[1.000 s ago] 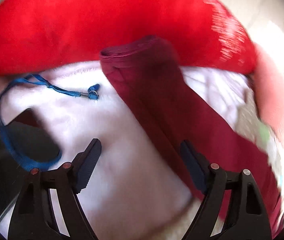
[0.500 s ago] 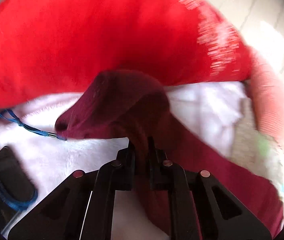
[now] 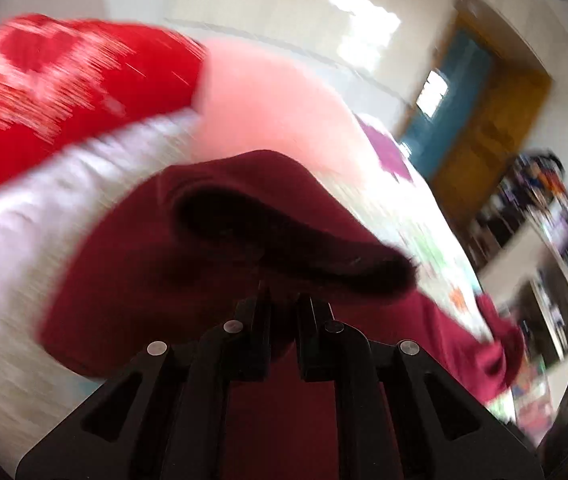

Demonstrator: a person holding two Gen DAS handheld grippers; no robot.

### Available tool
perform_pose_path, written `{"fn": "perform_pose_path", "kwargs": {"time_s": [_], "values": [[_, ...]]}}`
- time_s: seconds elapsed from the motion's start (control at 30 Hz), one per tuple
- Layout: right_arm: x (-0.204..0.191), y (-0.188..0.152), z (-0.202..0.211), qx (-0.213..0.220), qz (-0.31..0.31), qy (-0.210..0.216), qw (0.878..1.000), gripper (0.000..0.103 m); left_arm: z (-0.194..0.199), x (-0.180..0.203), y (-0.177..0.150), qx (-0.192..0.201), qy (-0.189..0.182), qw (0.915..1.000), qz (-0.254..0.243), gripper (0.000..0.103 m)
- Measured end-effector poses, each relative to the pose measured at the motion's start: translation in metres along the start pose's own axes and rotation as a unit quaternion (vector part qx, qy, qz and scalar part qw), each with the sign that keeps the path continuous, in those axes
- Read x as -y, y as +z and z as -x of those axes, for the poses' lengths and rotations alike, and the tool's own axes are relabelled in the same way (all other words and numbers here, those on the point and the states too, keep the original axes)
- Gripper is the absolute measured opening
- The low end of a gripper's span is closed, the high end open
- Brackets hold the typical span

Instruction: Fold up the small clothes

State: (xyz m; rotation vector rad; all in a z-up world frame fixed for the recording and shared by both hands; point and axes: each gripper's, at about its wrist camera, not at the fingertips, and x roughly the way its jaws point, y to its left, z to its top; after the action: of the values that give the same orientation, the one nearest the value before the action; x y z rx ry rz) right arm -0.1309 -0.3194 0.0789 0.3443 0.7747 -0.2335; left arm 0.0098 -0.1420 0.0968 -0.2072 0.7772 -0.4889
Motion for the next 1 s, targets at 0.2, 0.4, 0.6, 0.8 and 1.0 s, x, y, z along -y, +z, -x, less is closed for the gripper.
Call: {"fn": "perform_pose_path", "kwargs": {"time_s": [0.2,0.4,0.6,0.8,1.0], "values": [[0.046,-0.003,0.011,-0.008,-0.042,-0.044,0.998,0.102,-0.056,0.037,-0.046,-0.136,-0.082,0.9868,-0.030,0.035],[0.063,-0.001,0.010,-0.010,-0.069,-0.034,0.997,0.102,0.015,0.028,-0.042,-0.096,-0.071,0.9900,-0.076,0.051],[0.043,0.012,-0.009,-0.013,-0.006,-0.040,0.999,0.102,0.056,-0.034,-0.035,0.001,0.090,0.9928,-0.079,0.072],[0.035,0.016,-0.039,-0.053,0.040,-0.053,0.996,0.102,0.026,-0.091,-0.050,-0.079,0.119,0.9895,-0.021,0.072],[0.051,-0.001,-0.021,-0.064,-0.061,0.088,0.992,0.102,0.012,-0.081,-0.061,-0.087,0.117,0.9892,-0.018,0.072]]}}
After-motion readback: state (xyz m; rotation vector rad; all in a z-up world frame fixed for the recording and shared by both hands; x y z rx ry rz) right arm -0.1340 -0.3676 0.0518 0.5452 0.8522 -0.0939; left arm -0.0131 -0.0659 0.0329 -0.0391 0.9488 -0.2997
